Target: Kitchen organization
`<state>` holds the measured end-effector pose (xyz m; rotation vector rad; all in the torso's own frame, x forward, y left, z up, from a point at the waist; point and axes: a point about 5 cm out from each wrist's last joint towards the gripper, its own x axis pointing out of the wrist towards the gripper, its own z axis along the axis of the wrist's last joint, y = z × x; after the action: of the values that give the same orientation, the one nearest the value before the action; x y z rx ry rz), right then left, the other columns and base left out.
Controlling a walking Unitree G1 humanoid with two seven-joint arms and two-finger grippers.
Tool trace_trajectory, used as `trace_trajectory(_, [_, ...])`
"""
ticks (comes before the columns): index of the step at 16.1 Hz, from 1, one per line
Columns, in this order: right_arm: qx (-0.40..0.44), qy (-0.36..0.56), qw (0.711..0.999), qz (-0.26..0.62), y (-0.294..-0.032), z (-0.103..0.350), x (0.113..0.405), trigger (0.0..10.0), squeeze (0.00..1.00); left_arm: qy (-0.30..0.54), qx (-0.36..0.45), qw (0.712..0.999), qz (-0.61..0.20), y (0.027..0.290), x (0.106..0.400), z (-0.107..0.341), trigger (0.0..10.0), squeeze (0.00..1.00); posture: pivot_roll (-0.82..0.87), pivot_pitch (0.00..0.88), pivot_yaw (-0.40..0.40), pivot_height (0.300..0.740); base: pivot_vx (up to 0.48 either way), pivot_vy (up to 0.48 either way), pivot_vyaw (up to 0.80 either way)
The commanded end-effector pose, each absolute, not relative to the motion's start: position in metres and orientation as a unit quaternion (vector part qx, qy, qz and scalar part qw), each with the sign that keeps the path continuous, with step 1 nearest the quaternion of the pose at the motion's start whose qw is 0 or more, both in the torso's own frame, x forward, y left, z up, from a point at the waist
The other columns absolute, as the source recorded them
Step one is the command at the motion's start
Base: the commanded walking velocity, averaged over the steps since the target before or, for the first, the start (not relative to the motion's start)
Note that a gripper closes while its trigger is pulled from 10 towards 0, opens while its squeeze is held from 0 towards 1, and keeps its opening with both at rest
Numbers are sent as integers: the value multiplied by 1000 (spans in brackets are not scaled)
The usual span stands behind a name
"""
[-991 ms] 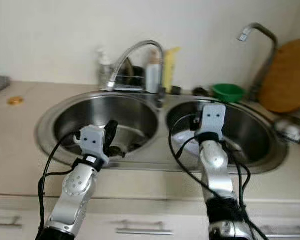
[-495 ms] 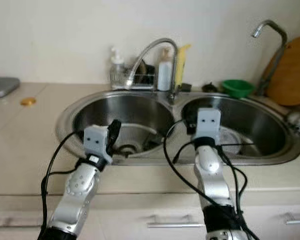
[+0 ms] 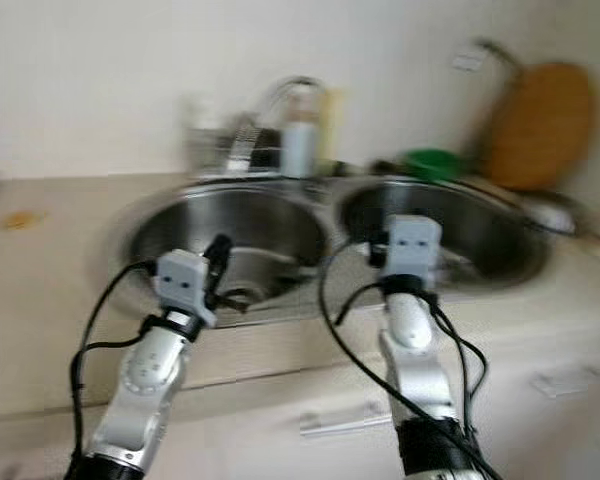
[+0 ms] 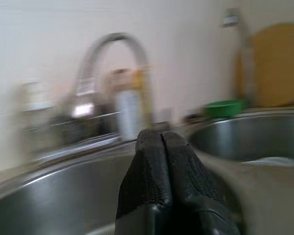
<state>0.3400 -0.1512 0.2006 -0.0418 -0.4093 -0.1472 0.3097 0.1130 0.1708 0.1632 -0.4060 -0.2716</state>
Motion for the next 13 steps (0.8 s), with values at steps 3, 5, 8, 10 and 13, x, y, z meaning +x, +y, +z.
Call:
trace_trajectory(3, [-10,-232,968,-98,-153,210,334,10000,0,-238,93,956,-143,106,307,184,10000,0,51,0,-45,740,0,0,-800])
trace_trajectory(5, [-10,-227,969,-99,-152,208,333,10000,0,-238,95,956,-144,104,307,184,10000,0,50,0,-47,740,0,-277,-800])
trace_trajectory(8, [-8,-224,969,-103,-152,207,332,10000,0,-242,102,954,-147,104,306,184,10000,0,53,0,-49,740,0,-107,-800])
trace_trajectory(10, [-5,-225,969,-104,-151,207,332,10000,0,-248,96,952,-149,104,305,185,10000,0,54,0,-50,740,0,0,-800])
trace_trajectory(13, [1,-233,967,-101,-149,209,332,10000,0,-265,109,947,-145,104,303,189,10000,0,55,0,-51,740,0,0,-800])
